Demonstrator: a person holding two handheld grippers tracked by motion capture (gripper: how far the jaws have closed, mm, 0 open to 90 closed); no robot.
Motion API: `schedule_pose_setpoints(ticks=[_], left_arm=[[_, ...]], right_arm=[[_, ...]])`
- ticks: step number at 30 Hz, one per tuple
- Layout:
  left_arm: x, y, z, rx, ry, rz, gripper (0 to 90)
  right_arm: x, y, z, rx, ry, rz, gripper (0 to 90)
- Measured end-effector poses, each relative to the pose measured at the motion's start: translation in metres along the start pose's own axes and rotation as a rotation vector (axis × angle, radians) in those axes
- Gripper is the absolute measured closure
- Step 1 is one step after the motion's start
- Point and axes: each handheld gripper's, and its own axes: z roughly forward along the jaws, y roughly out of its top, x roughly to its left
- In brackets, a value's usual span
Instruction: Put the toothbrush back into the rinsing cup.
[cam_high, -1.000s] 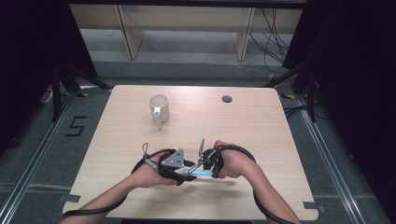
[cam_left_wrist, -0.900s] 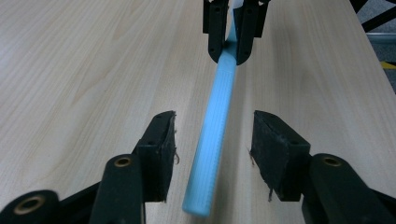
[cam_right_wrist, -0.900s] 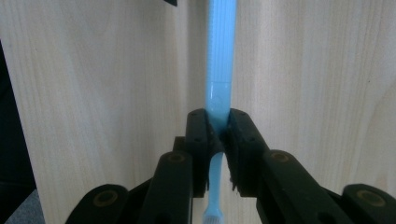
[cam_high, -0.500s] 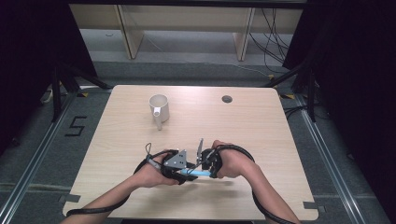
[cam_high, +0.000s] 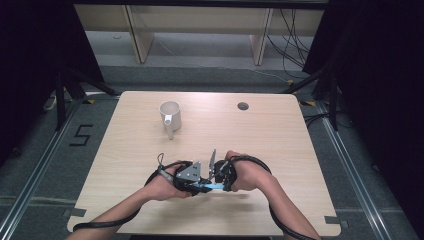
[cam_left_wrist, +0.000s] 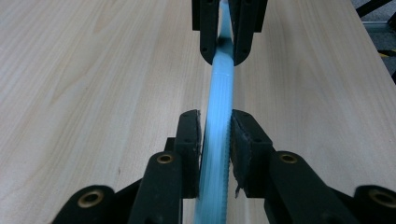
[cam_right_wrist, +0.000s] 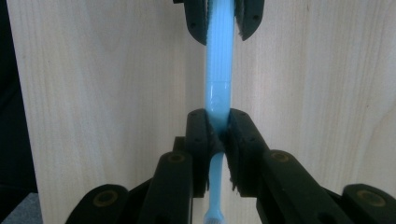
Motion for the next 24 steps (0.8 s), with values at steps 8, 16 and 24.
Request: schedule_pose_setpoints(ticks=[8, 16, 24], left_arm=[[0.000, -0.001, 0.001, 0.000, -0.021, 0.004, 75.9], [0.000, 0.000, -0.002, 0.002, -0.047, -0.012, 77.8], [0.002, -0.002, -0.009, -0.022, -0.002, -0.015, 78.0]], right_arm=[[0.001, 0.001, 0.000, 0.004, -0.005, -0.017, 79.7], [0.000, 0.001, 0.000, -0.017, -0.009, -0.043, 78.6], [-0.003, -0.003, -0.009, -0.096, -0.067, -0.016, 65.6]])
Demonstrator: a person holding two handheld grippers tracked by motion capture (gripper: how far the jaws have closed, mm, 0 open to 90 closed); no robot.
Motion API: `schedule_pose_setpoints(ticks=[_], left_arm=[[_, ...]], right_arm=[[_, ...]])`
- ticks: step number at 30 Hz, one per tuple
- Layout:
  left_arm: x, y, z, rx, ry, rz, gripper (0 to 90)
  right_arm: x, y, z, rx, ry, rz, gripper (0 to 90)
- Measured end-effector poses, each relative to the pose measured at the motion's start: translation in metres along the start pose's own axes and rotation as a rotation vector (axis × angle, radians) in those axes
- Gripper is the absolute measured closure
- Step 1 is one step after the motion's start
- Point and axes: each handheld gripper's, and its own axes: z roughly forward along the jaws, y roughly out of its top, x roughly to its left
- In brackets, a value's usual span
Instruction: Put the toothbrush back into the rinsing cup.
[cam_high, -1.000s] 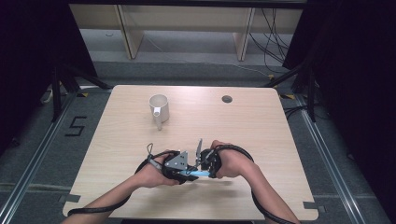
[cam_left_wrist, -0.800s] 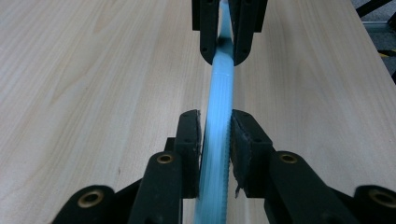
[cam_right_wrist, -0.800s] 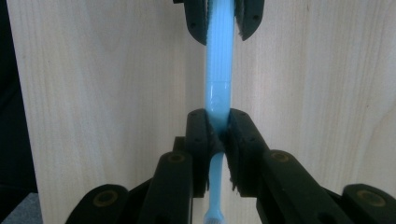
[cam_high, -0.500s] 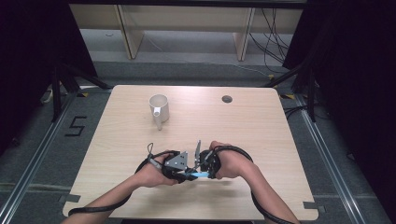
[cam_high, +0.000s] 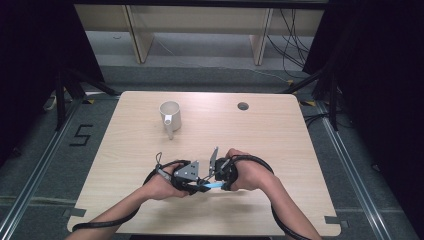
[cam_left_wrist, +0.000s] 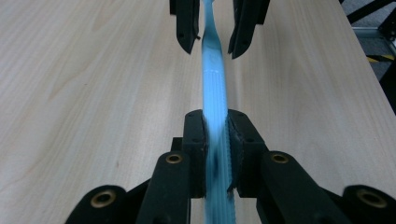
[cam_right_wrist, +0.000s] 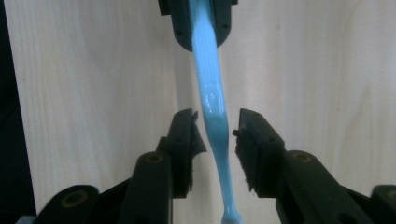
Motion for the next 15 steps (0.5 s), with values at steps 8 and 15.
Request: schedule_pose_setpoints(ticks=[8, 15], left_arm=[[0.003, -0.008, -0.015, -0.064, 0.088, -0.033, 78.0], [0.003, -0.014, -0.036, -0.203, 0.232, -0.087, 78.0]], right_arm=[[0.005, -0.019, -0.028, -0.156, -0.106, 0.147, 59.7], [0.013, -0.049, -0.045, -0.392, -0.218, 0.270, 56.9]])
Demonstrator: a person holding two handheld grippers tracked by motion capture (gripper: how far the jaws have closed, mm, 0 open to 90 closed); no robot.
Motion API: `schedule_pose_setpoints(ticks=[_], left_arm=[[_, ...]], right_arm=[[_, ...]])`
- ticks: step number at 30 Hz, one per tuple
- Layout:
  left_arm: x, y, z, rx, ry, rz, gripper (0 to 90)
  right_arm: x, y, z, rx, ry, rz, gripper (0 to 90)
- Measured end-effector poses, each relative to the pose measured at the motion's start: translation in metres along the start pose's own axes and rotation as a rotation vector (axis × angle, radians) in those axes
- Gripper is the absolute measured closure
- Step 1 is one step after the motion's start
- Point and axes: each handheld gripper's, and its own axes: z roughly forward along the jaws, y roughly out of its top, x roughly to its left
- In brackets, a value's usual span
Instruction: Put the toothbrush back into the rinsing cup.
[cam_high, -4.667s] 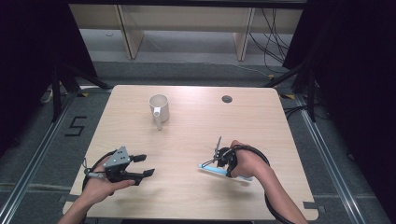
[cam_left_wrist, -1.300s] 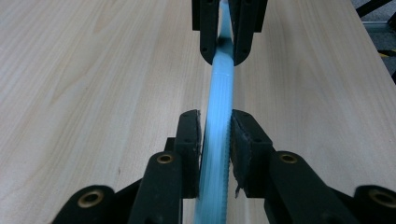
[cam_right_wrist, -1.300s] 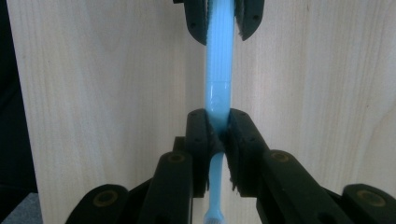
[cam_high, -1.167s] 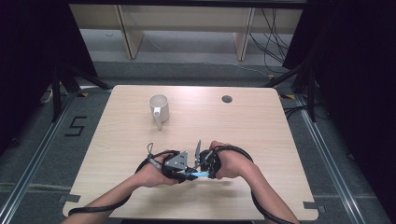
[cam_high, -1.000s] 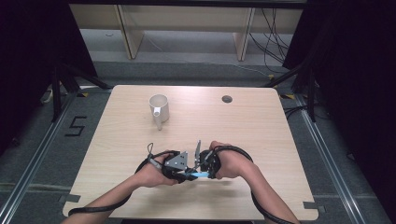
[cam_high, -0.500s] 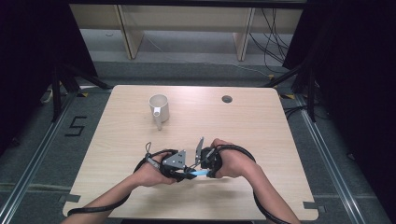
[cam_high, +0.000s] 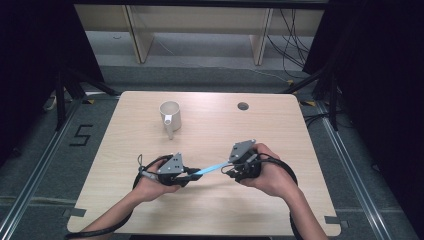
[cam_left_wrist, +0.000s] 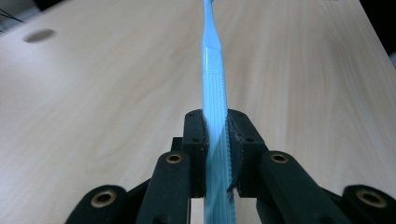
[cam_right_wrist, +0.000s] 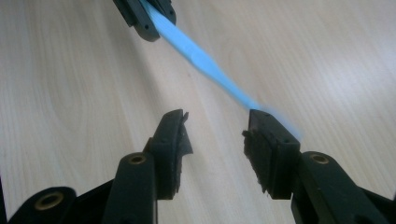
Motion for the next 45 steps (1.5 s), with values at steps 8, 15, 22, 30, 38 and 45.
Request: schedule_pose_setpoints(ticks=[8, 15, 22, 30, 38, 45], left_arm=[[0.002, -0.002, -0.020, -0.187, 0.160, -0.044, 78.0], [0.000, 0.000, -0.041, -0.411, 0.313, -0.072, 78.1], [0.000, 0.005, -0.048, -0.513, 0.375, -0.060, 78.1], [0.005, 0.006, -0.053, -0.538, 0.411, -0.063, 78.1], [0.003, 0.005, -0.047, -0.527, 0.400, -0.060, 78.0], [0.001, 0.005, -0.043, -0.525, 0.394, -0.066, 78.0]], right_arm=[[0.000, -0.022, -0.003, -0.133, -0.067, 0.110, 52.6], [0.004, -0.039, 0.014, -0.229, -0.119, 0.177, 50.8], [0.009, -0.036, 0.026, -0.317, -0.156, 0.232, 51.3], [0.009, -0.018, 0.034, -0.490, -0.145, 0.309, 51.4], [0.009, -0.003, 0.033, -0.606, -0.096, 0.408, 52.3], [0.005, 0.022, 0.024, -0.705, -0.086, 0.422, 54.4]])
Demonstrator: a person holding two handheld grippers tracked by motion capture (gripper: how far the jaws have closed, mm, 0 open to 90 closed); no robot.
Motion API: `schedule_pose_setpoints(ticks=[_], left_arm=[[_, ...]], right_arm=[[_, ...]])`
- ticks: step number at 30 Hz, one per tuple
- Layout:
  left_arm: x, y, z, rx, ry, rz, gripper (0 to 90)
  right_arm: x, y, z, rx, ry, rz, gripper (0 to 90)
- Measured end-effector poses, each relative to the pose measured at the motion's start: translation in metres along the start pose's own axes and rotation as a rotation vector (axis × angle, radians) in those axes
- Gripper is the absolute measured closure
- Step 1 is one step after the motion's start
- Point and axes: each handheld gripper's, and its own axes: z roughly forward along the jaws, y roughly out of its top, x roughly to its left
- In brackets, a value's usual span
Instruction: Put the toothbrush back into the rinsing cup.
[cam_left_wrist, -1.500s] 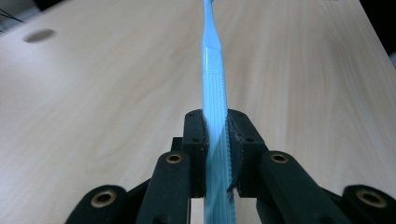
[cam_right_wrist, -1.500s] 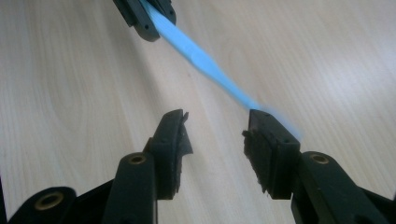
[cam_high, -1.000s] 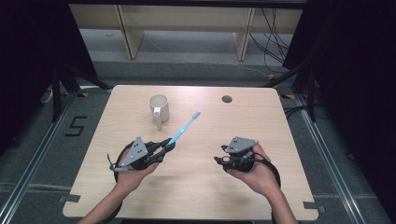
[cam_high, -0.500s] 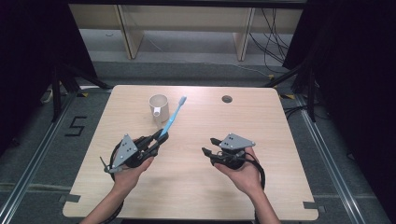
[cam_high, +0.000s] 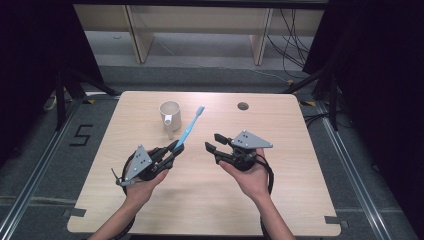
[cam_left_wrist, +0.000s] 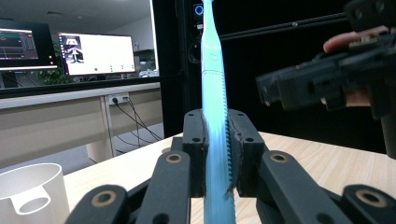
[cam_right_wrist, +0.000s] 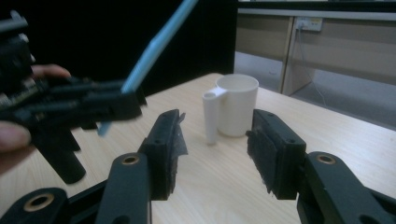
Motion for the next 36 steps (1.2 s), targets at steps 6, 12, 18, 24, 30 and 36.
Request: schedule_pose_setpoints(ticks=[6, 12, 18, 24, 30, 36], left_arm=[[0.000, 0.000, 0.001, 0.002, -0.001, 0.003, 78.1], [-0.002, -0.002, 0.002, 0.010, -0.008, 0.003, 78.0], [-0.004, -0.003, 0.003, 0.008, -0.015, -0.003, 78.0], [-0.004, -0.004, 0.004, 0.011, -0.018, 0.001, 78.0], [-0.007, -0.004, 0.006, 0.012, -0.023, -0.002, 78.0], [-0.009, -0.006, 0.008, 0.022, -0.032, 0.004, 78.0]], right_arm=[[0.004, 0.012, 0.007, -0.053, 0.036, 0.054, 55.3], [0.005, 0.019, 0.018, -0.066, 0.079, 0.095, 57.0], [0.004, 0.022, 0.025, -0.083, 0.105, 0.133, 58.1], [0.001, 0.023, 0.027, -0.085, 0.109, 0.140, 58.4], [0.000, 0.025, 0.028, -0.095, 0.107, 0.156, 59.5], [-0.002, 0.027, 0.031, -0.097, 0.108, 0.170, 66.7]])
